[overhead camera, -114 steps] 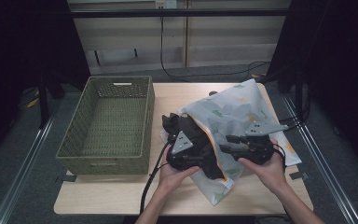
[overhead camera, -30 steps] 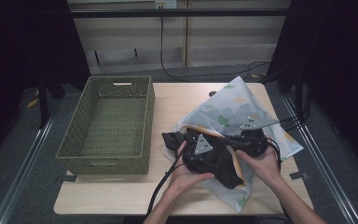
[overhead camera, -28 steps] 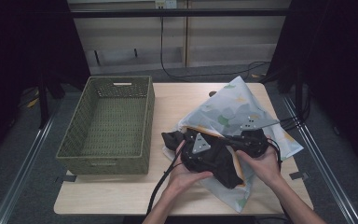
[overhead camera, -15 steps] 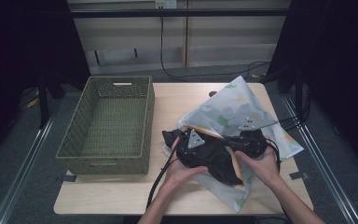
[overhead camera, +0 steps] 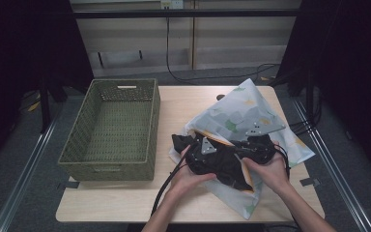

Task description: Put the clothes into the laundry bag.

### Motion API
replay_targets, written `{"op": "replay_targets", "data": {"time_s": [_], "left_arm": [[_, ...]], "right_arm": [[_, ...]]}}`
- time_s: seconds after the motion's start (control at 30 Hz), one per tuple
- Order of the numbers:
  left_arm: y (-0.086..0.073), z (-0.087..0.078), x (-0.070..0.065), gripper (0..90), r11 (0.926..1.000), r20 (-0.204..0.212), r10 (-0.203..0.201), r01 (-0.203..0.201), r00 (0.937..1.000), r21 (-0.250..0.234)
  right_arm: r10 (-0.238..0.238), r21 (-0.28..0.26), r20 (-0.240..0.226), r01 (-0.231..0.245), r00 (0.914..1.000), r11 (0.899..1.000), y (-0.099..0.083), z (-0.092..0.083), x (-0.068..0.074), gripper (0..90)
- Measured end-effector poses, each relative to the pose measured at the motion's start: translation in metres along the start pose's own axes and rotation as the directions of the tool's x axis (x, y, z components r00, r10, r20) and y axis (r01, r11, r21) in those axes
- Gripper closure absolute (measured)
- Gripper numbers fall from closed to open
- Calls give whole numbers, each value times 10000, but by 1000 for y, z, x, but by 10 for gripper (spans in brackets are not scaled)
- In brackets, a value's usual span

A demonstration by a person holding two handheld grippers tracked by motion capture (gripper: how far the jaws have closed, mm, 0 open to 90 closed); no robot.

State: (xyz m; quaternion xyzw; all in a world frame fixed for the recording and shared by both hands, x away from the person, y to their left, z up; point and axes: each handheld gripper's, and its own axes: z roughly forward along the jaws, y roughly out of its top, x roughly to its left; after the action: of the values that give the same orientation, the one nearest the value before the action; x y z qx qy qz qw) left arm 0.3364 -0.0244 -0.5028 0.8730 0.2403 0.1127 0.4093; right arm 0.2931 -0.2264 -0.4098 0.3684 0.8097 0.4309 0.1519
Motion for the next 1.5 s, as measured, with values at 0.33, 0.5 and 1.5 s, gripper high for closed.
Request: {"op": "replay_targets", "data": {"time_s": [0.33,0.5,1.5], "left_arm": [[11,-7,8,629,9988,132,-479,480,9988,-55],[20,-17,18,661,9863,531,-1328,1372,9897,-917],[61,-49,35,659,8666,-794,-2624,1987,9617,-4577]], "right_arm": [[-93,568,369,72,9993,9984,-7,6,-4,879],[-135,-13,206,135,9997,9999,11,-2,-2,888],[-233,-1498,-1215,49,9923,9887,66,-31,31,888]]}}
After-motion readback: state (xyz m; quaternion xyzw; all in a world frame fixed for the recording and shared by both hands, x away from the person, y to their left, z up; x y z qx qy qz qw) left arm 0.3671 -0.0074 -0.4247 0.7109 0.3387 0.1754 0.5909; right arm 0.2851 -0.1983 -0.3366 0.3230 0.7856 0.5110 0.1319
